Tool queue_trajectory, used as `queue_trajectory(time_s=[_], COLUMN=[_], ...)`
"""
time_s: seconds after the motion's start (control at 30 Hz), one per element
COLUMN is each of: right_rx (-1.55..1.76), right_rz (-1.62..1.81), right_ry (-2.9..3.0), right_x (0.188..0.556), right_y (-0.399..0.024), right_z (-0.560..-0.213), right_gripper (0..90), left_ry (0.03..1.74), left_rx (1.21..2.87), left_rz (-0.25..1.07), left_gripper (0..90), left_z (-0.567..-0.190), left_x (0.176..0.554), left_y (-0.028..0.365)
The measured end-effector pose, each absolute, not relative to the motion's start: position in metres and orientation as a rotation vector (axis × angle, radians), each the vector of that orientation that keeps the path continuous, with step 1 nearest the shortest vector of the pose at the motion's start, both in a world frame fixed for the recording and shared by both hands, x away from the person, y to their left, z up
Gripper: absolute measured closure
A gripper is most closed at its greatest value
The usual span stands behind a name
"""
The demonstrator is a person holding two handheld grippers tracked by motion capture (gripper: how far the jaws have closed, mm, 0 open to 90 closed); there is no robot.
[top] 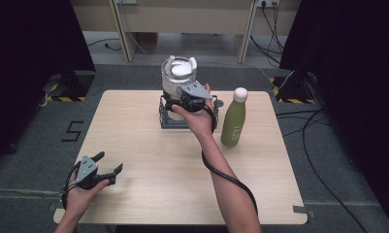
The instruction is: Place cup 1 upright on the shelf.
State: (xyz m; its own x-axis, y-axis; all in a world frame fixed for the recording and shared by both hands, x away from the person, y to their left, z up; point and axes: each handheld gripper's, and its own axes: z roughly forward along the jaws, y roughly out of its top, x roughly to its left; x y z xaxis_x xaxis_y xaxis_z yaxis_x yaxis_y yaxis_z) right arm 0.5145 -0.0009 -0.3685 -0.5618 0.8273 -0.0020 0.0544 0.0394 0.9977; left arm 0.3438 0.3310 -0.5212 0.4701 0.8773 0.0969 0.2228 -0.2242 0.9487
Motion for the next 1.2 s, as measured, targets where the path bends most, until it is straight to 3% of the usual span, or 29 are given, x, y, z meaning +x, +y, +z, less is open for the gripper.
queue_trajectory(time_s=[1.2], right_rx=[0.967], right_rz=[1.559], right_ry=[1.649], right_x=[0.551], right_y=[0.010], right_z=[-0.361], right_gripper=[10.4], left_ry=[0.941], left_rx=[1.716], left_rz=[0.824], left_gripper=[13.4], left_z=[-0.520], left_x=[0.344], left_y=[0.331])
